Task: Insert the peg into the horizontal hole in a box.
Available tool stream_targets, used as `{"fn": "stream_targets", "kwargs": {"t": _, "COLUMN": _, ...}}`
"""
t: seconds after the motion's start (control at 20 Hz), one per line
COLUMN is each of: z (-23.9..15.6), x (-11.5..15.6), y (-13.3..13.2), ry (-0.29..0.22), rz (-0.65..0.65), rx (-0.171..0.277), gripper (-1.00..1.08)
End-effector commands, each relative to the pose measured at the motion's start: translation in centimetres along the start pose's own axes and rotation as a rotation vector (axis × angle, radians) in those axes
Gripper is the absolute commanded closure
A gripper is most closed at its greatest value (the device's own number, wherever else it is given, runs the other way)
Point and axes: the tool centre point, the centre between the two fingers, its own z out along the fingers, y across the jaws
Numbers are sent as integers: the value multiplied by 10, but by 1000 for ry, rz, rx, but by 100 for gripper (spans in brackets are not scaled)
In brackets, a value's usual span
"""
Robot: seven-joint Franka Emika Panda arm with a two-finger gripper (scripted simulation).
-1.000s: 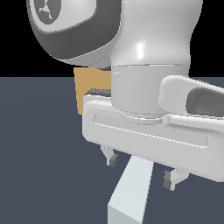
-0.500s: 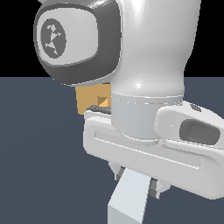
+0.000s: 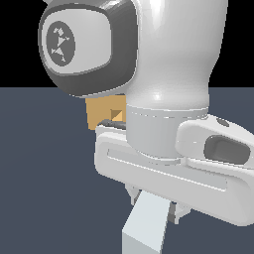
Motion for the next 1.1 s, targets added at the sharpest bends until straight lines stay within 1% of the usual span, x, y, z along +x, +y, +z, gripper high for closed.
{"fn": "stream_targets", "kwargs": {"t": 0.0, "z": 0, "x": 0, "y": 0, "ry": 0, "rz": 0, "rx": 0, "gripper": 108}}
{"fn": "stream_targets", "kwargs": {"t": 0.3, "z": -2, "x": 7, "y": -8, "ry": 0, "rz": -12, "rx": 0, "gripper": 108}}
{"fn": "stream_targets", "kwargs": {"t": 0.55, "z": -7, "x": 21, "y": -25, "ry": 0, "rz": -36, "rx": 0, "gripper": 108}}
{"fn": "stream_targets", "kwargs": {"t": 0.8, "z": -14, "x": 42, "y": -53, "ry": 0, "rz": -74, "rx": 0, "gripper": 108}}
{"fn": "stream_targets", "kwargs": {"t": 1.05, "z": -24, "x": 70, "y": -94, "ry": 0, "rz": -128, "rx": -1, "gripper": 108}}
